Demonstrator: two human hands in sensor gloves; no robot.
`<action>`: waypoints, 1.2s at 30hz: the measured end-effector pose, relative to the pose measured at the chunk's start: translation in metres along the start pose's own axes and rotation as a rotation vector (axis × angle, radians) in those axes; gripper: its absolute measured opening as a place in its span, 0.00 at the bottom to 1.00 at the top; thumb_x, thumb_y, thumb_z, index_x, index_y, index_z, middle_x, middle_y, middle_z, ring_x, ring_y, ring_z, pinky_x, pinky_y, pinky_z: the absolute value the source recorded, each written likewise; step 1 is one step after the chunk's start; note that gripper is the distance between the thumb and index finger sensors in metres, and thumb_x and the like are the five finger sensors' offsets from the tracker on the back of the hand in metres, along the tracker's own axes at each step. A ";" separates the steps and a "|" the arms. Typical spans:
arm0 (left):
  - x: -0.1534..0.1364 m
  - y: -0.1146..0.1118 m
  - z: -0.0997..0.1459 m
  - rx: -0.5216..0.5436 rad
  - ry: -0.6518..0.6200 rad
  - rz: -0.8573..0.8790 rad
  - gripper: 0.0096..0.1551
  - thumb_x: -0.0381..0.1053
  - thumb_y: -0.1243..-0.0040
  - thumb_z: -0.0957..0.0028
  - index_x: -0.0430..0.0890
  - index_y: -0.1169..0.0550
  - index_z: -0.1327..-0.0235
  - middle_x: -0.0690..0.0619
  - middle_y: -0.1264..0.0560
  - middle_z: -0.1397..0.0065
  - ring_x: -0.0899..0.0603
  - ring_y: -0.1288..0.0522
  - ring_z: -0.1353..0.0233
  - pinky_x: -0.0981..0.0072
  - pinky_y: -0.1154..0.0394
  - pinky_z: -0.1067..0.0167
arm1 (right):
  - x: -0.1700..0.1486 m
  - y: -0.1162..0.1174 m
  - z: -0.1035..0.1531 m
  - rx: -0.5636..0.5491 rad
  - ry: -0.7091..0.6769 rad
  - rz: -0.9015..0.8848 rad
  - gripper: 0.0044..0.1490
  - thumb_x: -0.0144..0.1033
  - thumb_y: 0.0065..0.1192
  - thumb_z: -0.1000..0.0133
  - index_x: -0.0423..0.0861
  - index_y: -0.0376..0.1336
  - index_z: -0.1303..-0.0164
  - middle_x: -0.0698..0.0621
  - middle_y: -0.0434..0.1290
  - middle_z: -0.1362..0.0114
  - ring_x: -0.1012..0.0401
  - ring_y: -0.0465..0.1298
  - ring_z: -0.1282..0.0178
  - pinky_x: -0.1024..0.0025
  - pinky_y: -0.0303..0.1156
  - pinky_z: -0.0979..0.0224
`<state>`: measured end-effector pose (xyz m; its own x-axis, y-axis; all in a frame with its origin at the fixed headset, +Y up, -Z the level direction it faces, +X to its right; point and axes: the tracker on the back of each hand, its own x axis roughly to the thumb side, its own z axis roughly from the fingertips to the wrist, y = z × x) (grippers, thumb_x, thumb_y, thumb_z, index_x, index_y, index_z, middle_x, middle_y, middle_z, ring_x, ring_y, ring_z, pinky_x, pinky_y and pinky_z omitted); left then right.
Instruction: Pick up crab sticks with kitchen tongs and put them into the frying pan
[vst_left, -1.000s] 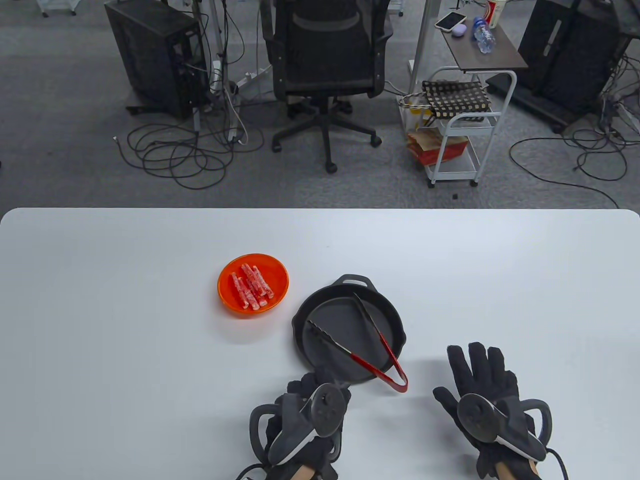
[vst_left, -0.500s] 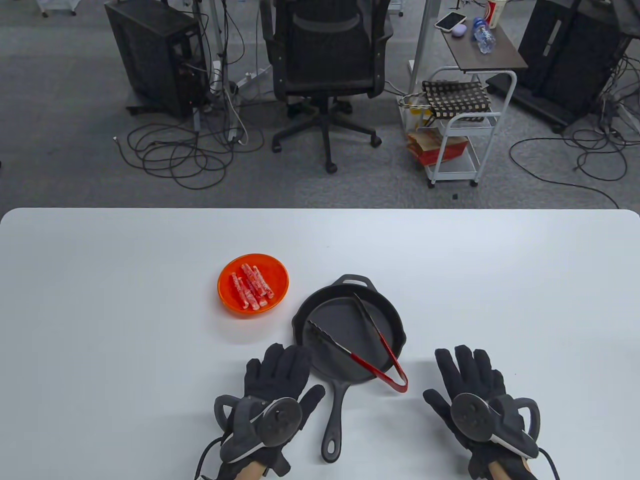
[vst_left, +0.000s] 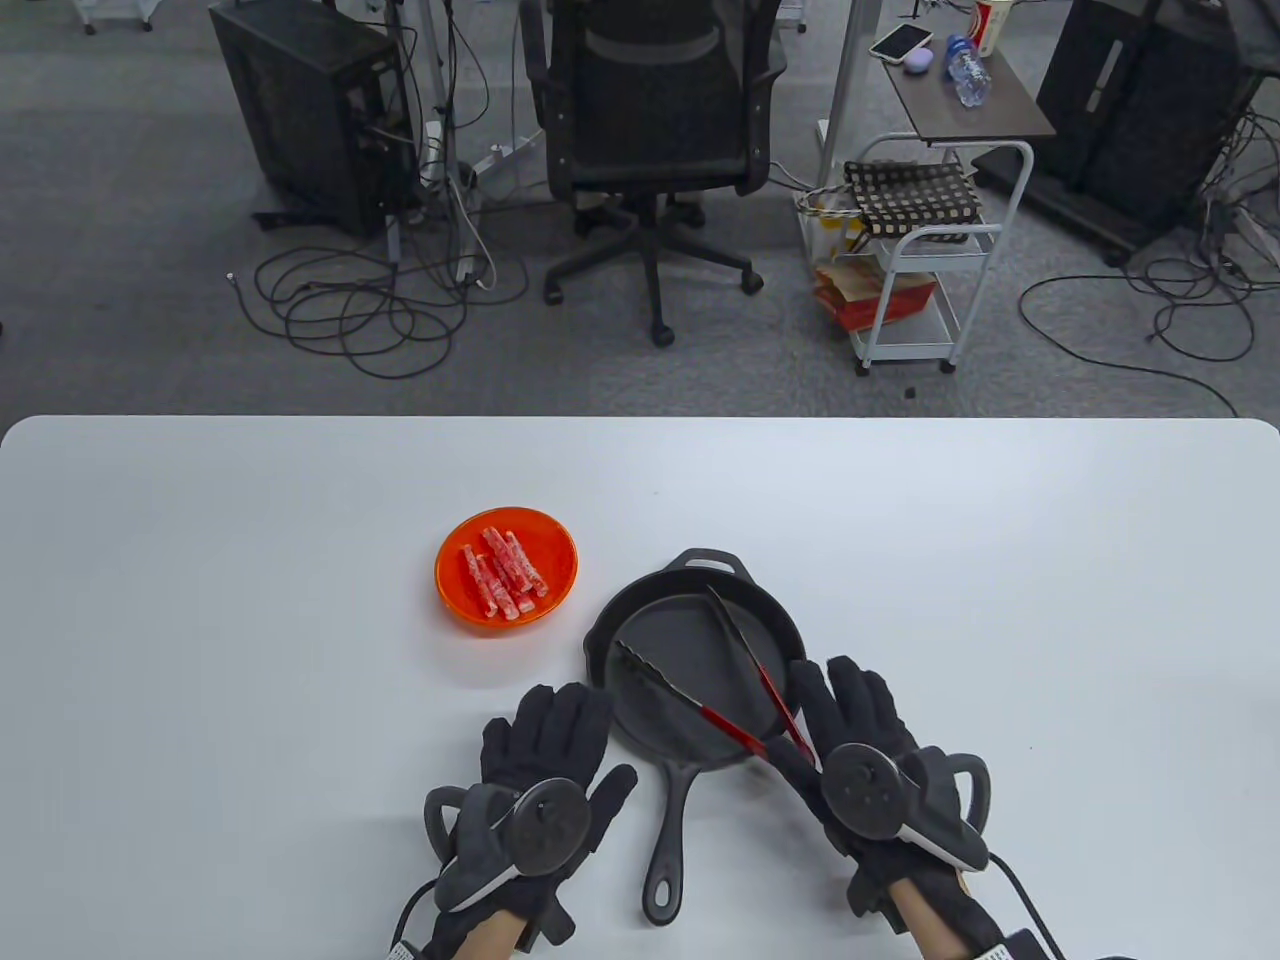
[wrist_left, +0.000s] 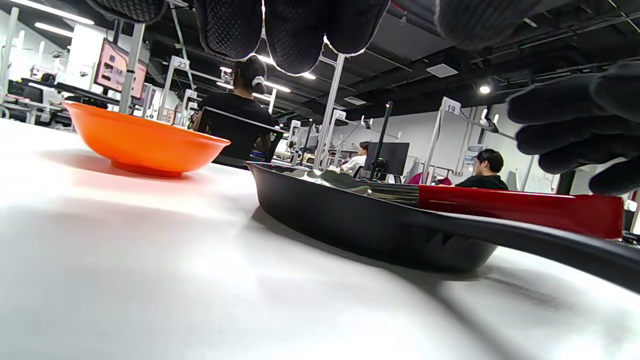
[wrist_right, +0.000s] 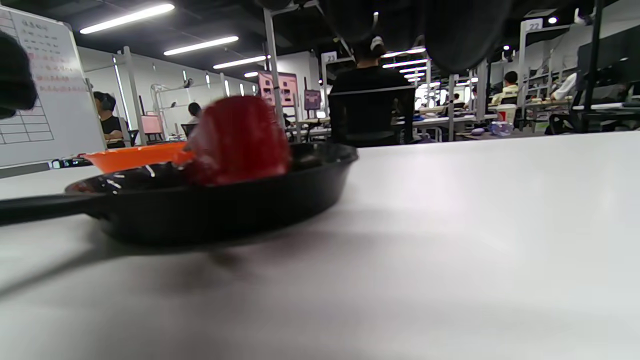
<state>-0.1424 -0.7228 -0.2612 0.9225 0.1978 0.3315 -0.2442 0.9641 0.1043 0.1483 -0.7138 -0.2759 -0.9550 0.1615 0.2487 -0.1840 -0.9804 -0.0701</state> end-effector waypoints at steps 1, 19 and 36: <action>-0.002 -0.001 0.000 -0.002 0.006 0.000 0.45 0.72 0.51 0.41 0.53 0.40 0.13 0.47 0.37 0.13 0.32 0.39 0.15 0.26 0.41 0.30 | 0.006 0.001 -0.007 0.011 -0.004 0.002 0.50 0.63 0.31 0.35 0.44 0.39 0.08 0.31 0.48 0.11 0.31 0.55 0.18 0.37 0.65 0.27; -0.007 0.000 -0.001 0.005 0.035 0.043 0.48 0.75 0.52 0.42 0.51 0.41 0.12 0.46 0.37 0.13 0.31 0.39 0.15 0.26 0.41 0.30 | 0.056 0.042 -0.069 0.348 0.190 0.301 0.70 0.72 0.43 0.41 0.27 0.35 0.12 0.28 0.52 0.14 0.30 0.59 0.21 0.37 0.69 0.32; -0.007 0.001 -0.001 -0.004 0.038 0.057 0.48 0.74 0.51 0.42 0.50 0.40 0.13 0.46 0.36 0.13 0.31 0.38 0.16 0.26 0.41 0.31 | 0.046 0.038 -0.060 0.171 0.158 0.343 0.65 0.63 0.62 0.46 0.31 0.44 0.14 0.36 0.65 0.22 0.38 0.69 0.28 0.48 0.78 0.40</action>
<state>-0.1489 -0.7235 -0.2643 0.9177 0.2588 0.3013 -0.2954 0.9518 0.0822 0.0838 -0.7372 -0.3252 -0.9806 -0.1758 0.0867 0.1799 -0.9828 0.0420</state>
